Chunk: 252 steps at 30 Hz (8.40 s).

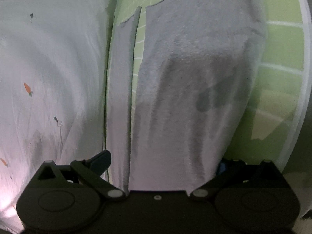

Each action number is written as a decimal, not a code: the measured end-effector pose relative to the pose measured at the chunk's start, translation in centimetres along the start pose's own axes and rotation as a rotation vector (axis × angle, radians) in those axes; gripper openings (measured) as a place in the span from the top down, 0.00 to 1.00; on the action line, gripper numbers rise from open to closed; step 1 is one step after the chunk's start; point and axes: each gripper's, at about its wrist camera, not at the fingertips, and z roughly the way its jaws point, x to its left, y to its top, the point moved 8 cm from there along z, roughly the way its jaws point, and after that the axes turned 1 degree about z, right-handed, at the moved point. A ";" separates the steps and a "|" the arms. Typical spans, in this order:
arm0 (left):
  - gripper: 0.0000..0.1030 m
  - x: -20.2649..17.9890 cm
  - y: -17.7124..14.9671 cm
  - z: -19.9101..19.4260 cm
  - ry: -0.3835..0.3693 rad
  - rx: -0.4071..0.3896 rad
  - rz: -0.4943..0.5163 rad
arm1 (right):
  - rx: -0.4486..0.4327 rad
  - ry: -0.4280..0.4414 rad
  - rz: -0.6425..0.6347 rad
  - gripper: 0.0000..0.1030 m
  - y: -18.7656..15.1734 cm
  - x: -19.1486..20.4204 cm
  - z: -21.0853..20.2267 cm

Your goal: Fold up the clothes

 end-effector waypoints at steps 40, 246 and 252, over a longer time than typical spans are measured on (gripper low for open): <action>0.96 5.2 10.4 -1.1 0.133 -0.168 -0.124 | -0.499 -0.183 -0.208 0.99 12.2 5.7 -8.8; 0.29 5.2 15.4 6.5 -0.113 -0.110 -0.120 | -0.420 -0.600 -1.088 0.00 -7.3 7.6 15.5; 0.18 4.1 15.6 7.8 -0.055 -0.098 -0.121 | -0.421 -0.597 -1.087 0.00 -7.2 7.6 15.6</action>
